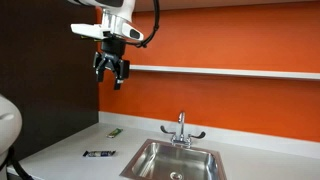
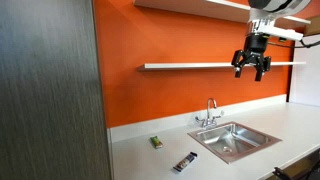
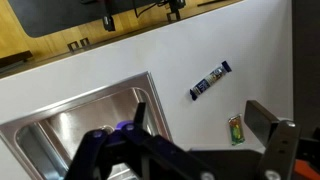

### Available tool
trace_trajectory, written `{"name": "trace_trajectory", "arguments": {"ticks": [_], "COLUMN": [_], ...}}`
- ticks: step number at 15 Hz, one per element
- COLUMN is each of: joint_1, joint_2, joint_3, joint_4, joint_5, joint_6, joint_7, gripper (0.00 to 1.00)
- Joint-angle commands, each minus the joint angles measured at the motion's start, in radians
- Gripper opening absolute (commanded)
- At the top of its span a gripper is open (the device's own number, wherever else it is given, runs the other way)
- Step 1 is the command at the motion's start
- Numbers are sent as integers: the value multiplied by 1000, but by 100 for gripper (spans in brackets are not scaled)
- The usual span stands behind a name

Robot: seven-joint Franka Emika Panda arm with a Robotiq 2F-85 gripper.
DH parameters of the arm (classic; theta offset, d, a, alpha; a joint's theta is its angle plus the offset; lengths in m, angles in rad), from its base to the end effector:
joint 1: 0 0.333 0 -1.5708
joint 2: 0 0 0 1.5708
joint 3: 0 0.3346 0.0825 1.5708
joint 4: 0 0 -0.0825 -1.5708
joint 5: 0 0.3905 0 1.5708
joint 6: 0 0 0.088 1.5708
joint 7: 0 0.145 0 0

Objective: Put the chocolate bar on the bottom shelf

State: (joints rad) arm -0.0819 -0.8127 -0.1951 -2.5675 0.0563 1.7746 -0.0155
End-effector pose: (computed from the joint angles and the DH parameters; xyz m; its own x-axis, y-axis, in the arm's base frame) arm 0.2948 -0.0800 0.4861 0.9770 -0.2128 0.0112 -0.2065 -0.9588 -0.1951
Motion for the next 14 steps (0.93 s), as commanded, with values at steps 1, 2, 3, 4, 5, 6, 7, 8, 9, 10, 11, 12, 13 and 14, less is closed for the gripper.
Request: {"name": "trace_trajectory", "arguments": {"ticks": [1,2,3,4,5,6,7,8,9,10,11,12,13,14], "joint_1": [-21,-21,-21,-13,-5,8,19,29,40,50,60,67,75,83], "joint_2": [4,4,4,34,55,96,135,172,218,265,311,363,409,460], "joint_3": [15,15,15,23,28,33,40,52,65,77,87,99,109,119], "joint_4": [2,2,2,2,0,1,1,0,0,3,8,15,22,30], "joint_5": [12,12,12,15,17,26,32,37,41,46,52,53,55,56], "joint_6": [-3,-3,-3,30,59,93,129,172,216,260,298,338,375,407], "joint_7": [-13,-13,-13,-9,-10,-12,-10,-4,1,3,3,5,3,4], "gripper": [100,100,100,100,100,100,100,100,100,100,100,100,100,100]}}
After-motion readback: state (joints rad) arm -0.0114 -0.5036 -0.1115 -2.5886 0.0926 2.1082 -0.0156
